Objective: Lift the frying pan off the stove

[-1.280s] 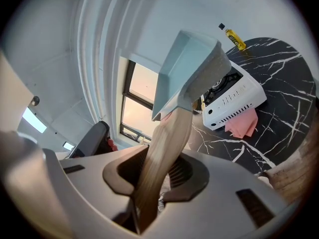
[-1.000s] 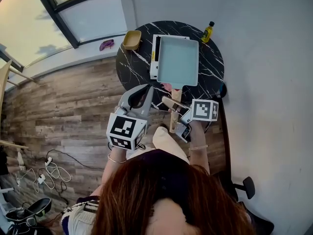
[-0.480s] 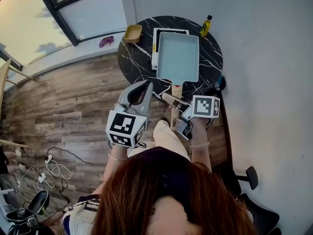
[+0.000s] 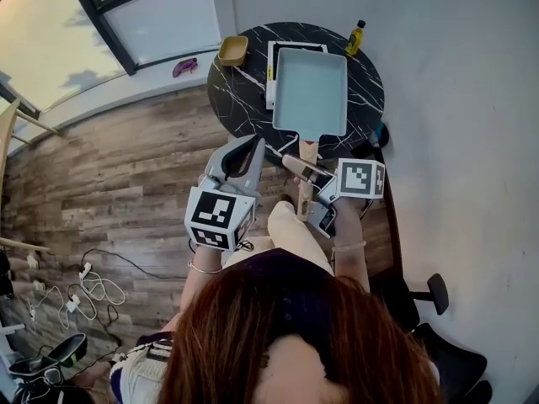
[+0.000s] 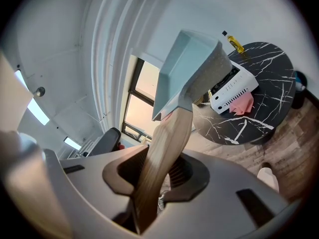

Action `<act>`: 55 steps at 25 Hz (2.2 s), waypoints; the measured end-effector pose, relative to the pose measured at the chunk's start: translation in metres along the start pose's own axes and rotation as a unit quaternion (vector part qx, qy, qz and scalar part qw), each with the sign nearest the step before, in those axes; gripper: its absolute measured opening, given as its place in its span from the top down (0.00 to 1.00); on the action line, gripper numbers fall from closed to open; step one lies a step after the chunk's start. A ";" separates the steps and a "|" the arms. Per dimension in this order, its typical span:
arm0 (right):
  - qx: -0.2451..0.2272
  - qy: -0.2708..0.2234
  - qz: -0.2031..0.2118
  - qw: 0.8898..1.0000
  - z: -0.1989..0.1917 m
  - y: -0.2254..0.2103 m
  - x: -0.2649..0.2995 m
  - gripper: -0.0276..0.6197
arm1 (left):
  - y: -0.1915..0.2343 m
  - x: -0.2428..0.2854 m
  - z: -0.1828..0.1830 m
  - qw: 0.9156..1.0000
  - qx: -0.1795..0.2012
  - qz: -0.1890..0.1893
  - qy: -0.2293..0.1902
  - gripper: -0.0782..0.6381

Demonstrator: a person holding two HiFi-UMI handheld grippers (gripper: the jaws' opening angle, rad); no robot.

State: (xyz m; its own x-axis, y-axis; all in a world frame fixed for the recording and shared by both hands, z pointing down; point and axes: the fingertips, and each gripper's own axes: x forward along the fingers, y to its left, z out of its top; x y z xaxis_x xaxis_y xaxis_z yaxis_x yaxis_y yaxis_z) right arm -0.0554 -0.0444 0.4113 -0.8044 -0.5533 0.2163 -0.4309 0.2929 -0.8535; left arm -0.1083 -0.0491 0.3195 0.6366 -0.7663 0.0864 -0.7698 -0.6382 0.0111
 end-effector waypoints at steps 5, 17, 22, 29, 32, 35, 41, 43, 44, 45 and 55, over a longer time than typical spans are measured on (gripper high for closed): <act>-0.003 -0.002 -0.004 1.000 -0.007 0.010 -0.006 0.80 | -0.002 -0.011 0.001 1.000 -0.002 -0.001 -0.007 0.87; -0.008 0.003 -0.004 1.000 -0.005 0.017 -0.008 0.80 | 0.010 0.003 -0.006 1.000 -0.013 0.001 -0.006 0.87; -0.016 0.001 -0.001 1.000 -0.021 0.030 -0.024 0.80 | -0.006 -0.010 -0.002 1.000 -0.005 0.002 -0.012 0.87; -0.017 0.007 0.009 1.000 -0.037 0.034 -0.055 0.80 | -0.040 -0.020 0.002 1.000 0.004 0.009 -0.015 0.87; -0.020 0.010 0.017 1.000 -0.046 0.038 -0.071 0.80 | -0.059 -0.028 0.002 1.000 0.009 0.015 -0.016 0.87; -0.016 0.016 0.016 1.000 -0.045 0.039 -0.067 0.80 | -0.053 -0.027 0.001 1.000 0.005 0.020 -0.012 0.87; -0.013 0.026 0.018 0.999 -0.050 0.043 -0.072 0.80 | -0.058 -0.032 0.002 1.000 0.002 0.025 -0.009 0.87; -0.012 0.029 0.022 0.999 -0.055 0.045 -0.078 0.80 | -0.064 -0.036 0.002 1.000 0.003 0.027 -0.009 0.87; -0.010 0.030 0.025 0.999 -0.057 0.046 -0.080 0.80 | -0.066 -0.037 0.001 1.000 0.003 0.027 -0.009 0.87; -0.009 0.030 0.028 0.999 -0.060 0.048 -0.082 0.80 | -0.068 -0.038 0.001 1.000 0.004 0.028 -0.008 0.87; -0.006 0.036 0.027 0.999 -0.086 0.050 -0.105 0.80 | -0.102 -0.053 -0.003 1.000 0.016 0.022 0.003 0.87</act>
State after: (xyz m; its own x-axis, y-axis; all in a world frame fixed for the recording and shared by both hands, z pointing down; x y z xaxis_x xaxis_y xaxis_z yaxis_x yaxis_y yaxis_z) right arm -0.0281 0.0958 0.3865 -0.8540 -0.4786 0.2041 -0.3906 0.3308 -0.8590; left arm -0.0637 0.0566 0.3172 0.6019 -0.7933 0.0913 -0.7951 -0.6060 -0.0239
